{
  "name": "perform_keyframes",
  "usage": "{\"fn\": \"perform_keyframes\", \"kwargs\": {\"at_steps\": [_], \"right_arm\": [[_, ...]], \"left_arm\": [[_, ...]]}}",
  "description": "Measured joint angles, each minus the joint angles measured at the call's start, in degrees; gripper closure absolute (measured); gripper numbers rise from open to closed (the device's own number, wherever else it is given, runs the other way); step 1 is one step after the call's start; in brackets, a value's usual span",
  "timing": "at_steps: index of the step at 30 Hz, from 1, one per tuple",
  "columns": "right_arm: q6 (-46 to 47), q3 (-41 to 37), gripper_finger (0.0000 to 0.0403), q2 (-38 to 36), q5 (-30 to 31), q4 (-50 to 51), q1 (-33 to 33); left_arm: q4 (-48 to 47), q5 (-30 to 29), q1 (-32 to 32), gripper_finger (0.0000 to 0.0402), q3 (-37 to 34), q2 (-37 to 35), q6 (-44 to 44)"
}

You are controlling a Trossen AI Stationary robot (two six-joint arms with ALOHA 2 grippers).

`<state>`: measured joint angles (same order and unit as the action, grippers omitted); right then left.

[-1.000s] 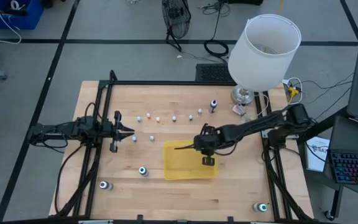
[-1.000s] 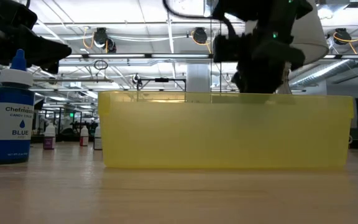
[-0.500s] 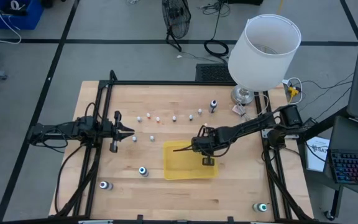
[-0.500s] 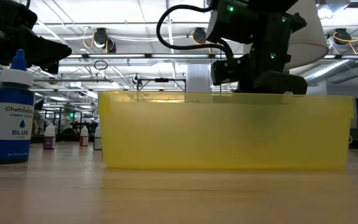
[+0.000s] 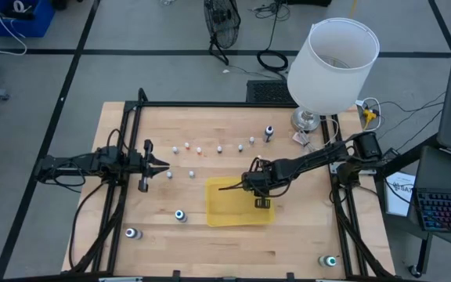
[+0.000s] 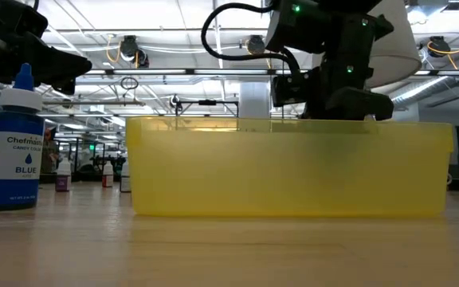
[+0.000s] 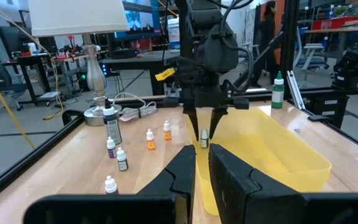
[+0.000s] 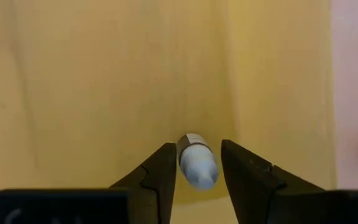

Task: Pick & Place food coloring
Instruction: Put the small orange food coloring bottle into the yellow bin

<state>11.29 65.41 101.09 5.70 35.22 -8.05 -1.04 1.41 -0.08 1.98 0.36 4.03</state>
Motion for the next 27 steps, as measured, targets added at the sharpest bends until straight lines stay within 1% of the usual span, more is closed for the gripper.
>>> {"fn": "perform_keyframes", "kwargs": {"at_steps": [5,10,12,16,17,22,25,27], "right_arm": [[-0.01,0.00,0.0282,-3.50,0.06,-0.09,0.00],[-0.93,0.00,0.0284,-9.70,1.09,1.15,0.29],[-1.07,0.00,0.0284,-12.31,3.86,2.56,0.58],[-0.03,0.00,0.0279,-17.15,11.66,6.44,2.18],[0.69,0.00,0.0277,-18.24,12.54,7.47,3.02],[2.83,-0.11,0.0254,-21.68,12.26,13.53,8.42],[2.84,-1.69,0.0233,-21.94,12.00,13.88,11.61],[2.80,-3.34,0.0217,-21.69,10.58,13.82,13.60]], "left_arm": [[-0.02,0.00,0.00,0.0350,0.00,0.00,0.00],[0.00,0.00,-0.02,0.0350,0.00,0.00,0.00],[0.07,0.00,-0.01,0.0350,0.00,-0.01,0.00],[0.02,0.00,-0.02,0.0350,0.00,0.00,0.00],[0.00,0.00,-0.02,0.0350,0.00,0.00,0.00],[0.00,0.00,-0.02,0.0350,0.00,0.00,0.00],[-0.02,0.00,0.00,0.0350,0.00,0.00,0.00],[-0.01,0.00,-0.02,0.0350,0.00,0.00,0.00]]}}
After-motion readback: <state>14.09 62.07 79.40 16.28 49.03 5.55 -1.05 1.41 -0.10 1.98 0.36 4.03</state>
